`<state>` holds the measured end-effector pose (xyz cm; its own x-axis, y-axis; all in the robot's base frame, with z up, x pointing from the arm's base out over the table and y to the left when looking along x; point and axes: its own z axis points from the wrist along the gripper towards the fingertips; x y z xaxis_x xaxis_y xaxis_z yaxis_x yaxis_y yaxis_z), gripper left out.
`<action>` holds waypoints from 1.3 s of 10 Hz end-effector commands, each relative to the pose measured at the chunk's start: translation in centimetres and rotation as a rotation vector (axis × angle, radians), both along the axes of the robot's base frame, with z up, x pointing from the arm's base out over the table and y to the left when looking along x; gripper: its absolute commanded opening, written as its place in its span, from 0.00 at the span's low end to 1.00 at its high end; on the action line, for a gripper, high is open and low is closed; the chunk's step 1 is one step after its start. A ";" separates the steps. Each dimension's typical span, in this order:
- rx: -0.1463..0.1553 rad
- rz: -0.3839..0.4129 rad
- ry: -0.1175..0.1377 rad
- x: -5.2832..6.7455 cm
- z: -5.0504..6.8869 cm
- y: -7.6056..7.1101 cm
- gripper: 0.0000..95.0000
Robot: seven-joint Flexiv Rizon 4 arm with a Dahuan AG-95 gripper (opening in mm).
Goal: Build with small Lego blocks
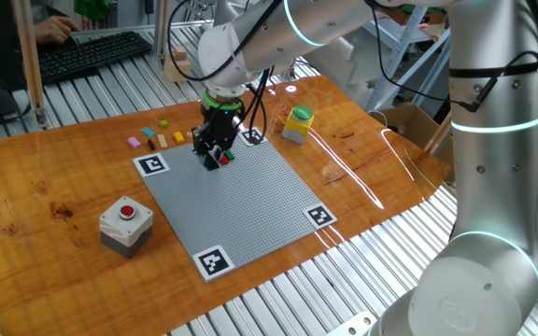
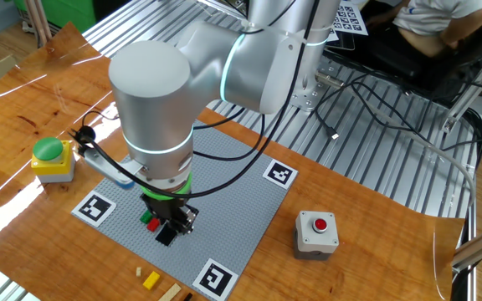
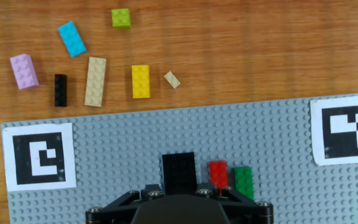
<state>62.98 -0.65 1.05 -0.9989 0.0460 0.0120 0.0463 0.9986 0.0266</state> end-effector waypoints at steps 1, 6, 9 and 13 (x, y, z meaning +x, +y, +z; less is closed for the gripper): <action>0.001 0.005 0.009 -0.1 0.2 0.2 0.20; -0.003 0.020 0.016 -0.3 1.0 0.5 0.00; -0.009 0.019 0.016 -0.3 1.1 0.5 0.00; -0.013 0.029 0.015 -0.1 0.7 0.0 0.00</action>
<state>62.93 -0.66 1.60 -0.9995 0.0173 0.0263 0.0177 0.9997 0.0148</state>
